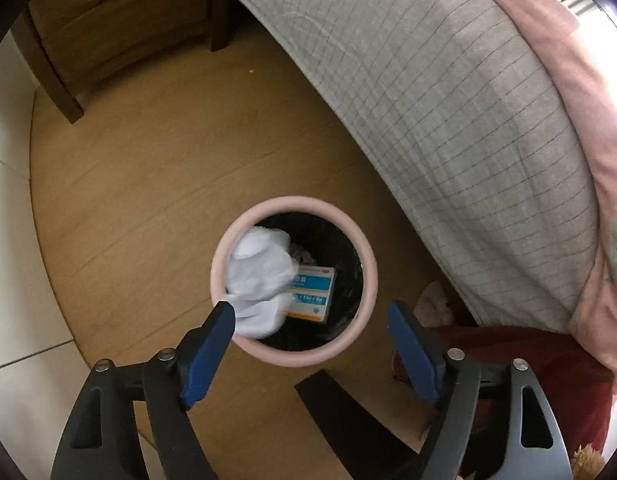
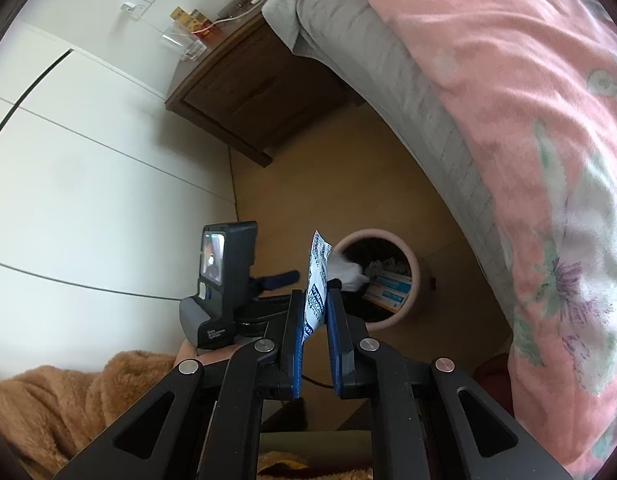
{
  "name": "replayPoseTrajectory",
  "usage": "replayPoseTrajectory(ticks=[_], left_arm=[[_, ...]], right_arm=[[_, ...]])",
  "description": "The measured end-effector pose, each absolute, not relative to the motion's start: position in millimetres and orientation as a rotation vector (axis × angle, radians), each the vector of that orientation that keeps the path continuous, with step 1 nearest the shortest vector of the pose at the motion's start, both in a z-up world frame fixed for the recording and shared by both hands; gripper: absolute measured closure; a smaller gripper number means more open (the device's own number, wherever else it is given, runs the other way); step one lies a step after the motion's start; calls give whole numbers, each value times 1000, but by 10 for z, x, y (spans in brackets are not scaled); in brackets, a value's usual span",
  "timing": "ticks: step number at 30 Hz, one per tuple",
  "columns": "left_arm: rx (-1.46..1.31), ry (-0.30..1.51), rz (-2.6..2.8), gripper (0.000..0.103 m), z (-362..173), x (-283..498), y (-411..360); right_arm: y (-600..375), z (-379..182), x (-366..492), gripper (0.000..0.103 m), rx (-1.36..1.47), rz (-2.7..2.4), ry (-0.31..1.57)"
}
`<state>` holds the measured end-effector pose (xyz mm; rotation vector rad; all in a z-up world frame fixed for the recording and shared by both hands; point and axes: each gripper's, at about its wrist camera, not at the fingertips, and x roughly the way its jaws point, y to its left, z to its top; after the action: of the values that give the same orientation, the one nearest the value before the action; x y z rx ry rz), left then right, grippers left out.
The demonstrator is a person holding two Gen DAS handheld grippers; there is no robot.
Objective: Collect trash
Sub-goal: 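Carry both items to the pink bin and open both tools over it, then move both open tools back over the pink-labelled bottle and clear bag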
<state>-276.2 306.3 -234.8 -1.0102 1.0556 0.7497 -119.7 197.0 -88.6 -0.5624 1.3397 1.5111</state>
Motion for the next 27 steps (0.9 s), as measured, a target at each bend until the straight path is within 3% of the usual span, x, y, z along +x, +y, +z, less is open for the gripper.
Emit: replayPoseTrajectory(ticks=[12,19,20,21,22,23,27], left_arm=[[-945,1080,953,18,-2155,-3311,2948],[-973,1022,1008,18,-2054,-3494,3031],[-970,1019,1010,18,-2039,-3497,3039],[-968,1017,1011,18,-2023,-3497,3038],[-967,1016,1011,18,-2014,-3495,3042],[-967,1017,1008,18,-2010,-3492,3049],[-950,1017,993,18,-2004,-3452,3041]], right_arm=[[2432,-1477,-1541,91,-741,1529,1472],[2711,-1736,-1762,89,-876,1543,1431],[2766,-1755,-1805,74,-895,1557,1426],[2781,-1764,-1828,43,-909,1554,1417],[2786,-1784,-1851,30,-938,1535,1394],[2772,-1792,-1865,22,-964,1507,1345],[2706,-1697,-1741,22,-924,1469,1306]])
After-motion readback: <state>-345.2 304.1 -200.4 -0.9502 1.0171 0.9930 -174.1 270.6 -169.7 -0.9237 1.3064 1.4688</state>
